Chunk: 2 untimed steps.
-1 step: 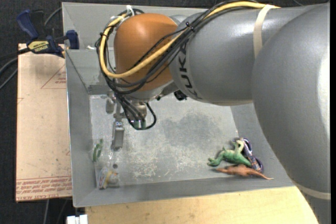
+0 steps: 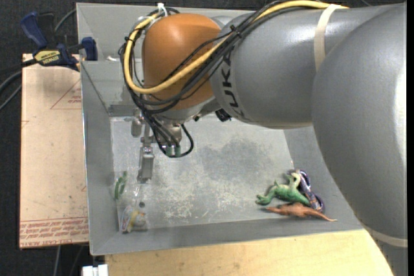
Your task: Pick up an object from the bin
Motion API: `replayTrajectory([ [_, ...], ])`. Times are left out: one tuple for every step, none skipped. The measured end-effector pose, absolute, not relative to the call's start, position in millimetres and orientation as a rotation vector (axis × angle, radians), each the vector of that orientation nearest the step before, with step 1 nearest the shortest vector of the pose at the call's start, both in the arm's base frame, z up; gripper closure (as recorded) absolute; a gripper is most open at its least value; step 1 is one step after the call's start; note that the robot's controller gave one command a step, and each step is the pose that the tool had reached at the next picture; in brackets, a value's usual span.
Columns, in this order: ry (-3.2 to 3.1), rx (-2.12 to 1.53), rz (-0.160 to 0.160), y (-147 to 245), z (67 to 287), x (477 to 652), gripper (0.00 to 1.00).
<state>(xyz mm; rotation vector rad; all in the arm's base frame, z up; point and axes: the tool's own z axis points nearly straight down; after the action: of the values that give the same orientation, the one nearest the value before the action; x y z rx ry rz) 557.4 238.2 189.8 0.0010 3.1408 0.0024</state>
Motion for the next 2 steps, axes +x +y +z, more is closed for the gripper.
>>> replayTrajectory([
  [2.979, -1.029, 0.002, 245.0, 68.1, 540.6, 0.00],
  [2.922, -1.144, 0.005, 241.6, 137.2, 534.0, 0.00],
])
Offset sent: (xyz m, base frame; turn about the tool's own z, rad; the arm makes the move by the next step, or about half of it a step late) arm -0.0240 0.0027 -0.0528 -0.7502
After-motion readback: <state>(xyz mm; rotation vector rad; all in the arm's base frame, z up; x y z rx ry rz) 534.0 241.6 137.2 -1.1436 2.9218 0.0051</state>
